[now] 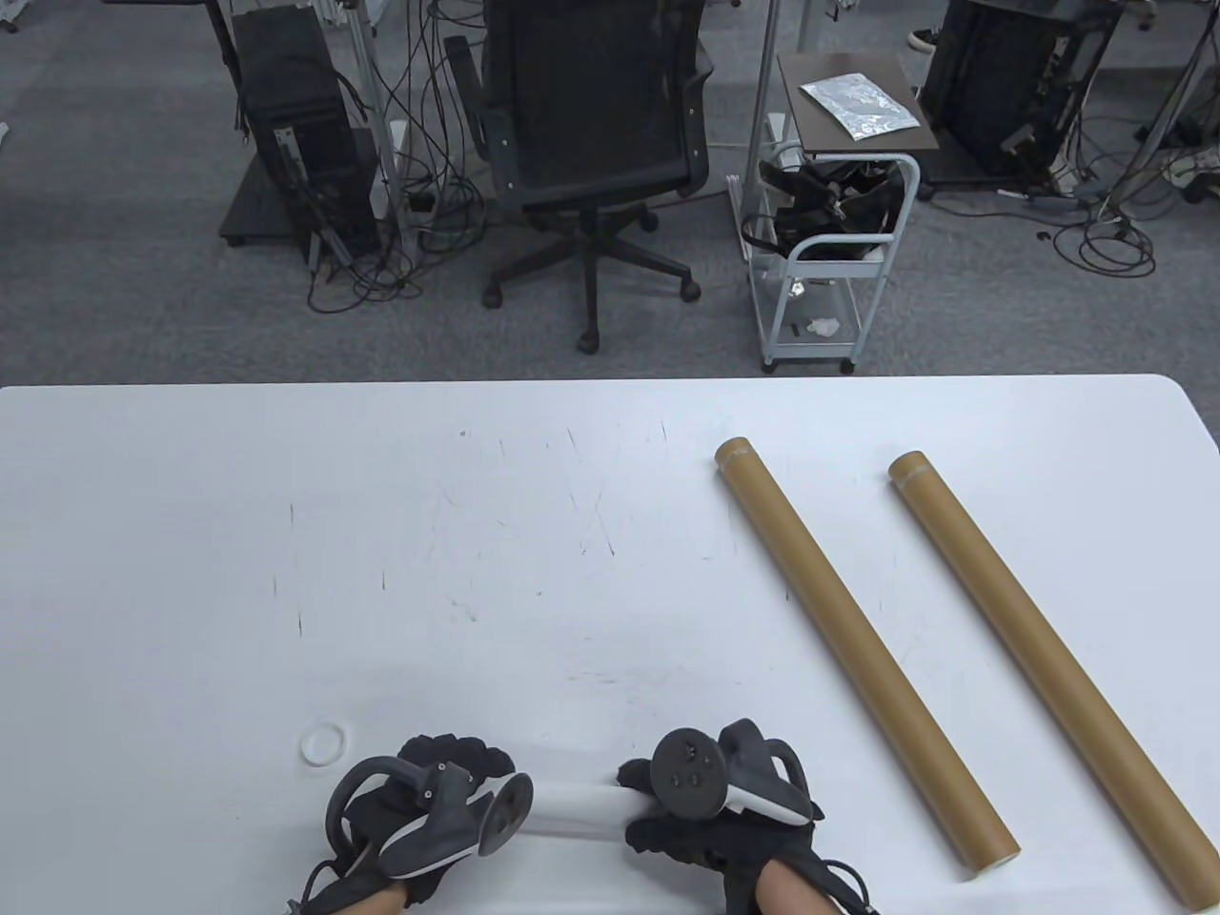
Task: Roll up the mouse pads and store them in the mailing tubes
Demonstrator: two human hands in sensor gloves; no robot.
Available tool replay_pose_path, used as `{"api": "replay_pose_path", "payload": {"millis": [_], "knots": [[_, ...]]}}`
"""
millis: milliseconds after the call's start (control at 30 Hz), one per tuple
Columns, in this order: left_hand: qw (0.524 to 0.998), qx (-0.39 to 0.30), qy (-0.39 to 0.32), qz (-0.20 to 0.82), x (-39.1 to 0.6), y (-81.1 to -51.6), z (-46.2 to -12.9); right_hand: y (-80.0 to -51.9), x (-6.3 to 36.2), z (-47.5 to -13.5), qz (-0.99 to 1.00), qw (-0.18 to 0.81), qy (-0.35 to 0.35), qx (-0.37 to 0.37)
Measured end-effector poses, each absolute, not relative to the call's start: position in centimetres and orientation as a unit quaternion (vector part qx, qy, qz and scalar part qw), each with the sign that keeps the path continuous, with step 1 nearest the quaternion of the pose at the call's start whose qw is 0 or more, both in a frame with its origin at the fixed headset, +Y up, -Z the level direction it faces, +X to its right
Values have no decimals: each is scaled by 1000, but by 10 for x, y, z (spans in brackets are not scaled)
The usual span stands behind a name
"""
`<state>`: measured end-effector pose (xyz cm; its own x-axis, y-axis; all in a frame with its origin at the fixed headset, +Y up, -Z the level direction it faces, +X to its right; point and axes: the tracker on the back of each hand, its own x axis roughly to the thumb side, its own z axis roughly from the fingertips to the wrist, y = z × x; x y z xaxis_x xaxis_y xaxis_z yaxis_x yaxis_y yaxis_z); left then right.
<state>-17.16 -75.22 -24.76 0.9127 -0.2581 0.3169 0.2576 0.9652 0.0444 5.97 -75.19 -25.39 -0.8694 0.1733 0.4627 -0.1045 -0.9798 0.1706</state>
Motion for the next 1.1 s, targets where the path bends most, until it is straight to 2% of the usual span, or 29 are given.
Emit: {"api": "replay_pose_path", "payload": {"millis": [133,200,267,333,400,500,567,700,800,867,1033,1100], "knots": [[983,-29,-169,-67,-178,-749,-249,-748,44,-238,953,-121,-104,257],[980,-71,-186,-26,-178,-749,-249,-746,41,-232,932,-193,-183,248],[974,-111,-199,8,-179,-749,-250,-745,43,-232,929,-198,-197,242],[972,-123,-201,11,-178,-750,-250,-747,44,-232,933,-188,-179,248],[973,-107,-202,-12,-177,-749,-249,-748,44,-231,933,-182,-168,262],[975,-77,-207,-29,-176,-749,-246,-745,45,-234,940,-147,-112,286],[975,-13,-209,-71,-173,-745,-241,-744,47,-237,950,-98,-63,289],[969,59,-200,-135,-167,-741,-235,-748,54,-247,956,5,51,288],[957,119,-197,-177,-161,-739,-231,-754,60,-254,942,86,164,280],[955,125,-198,-181,-160,-738,-229,-754,62,-256,940,95,173,278],[953,135,-197,-184,-164,-738,-229,-750,60,-253,948,55,131,285],[954,147,-190,-181,-170,-735,-231,-737,63,-253,952,58,97,285]]}}
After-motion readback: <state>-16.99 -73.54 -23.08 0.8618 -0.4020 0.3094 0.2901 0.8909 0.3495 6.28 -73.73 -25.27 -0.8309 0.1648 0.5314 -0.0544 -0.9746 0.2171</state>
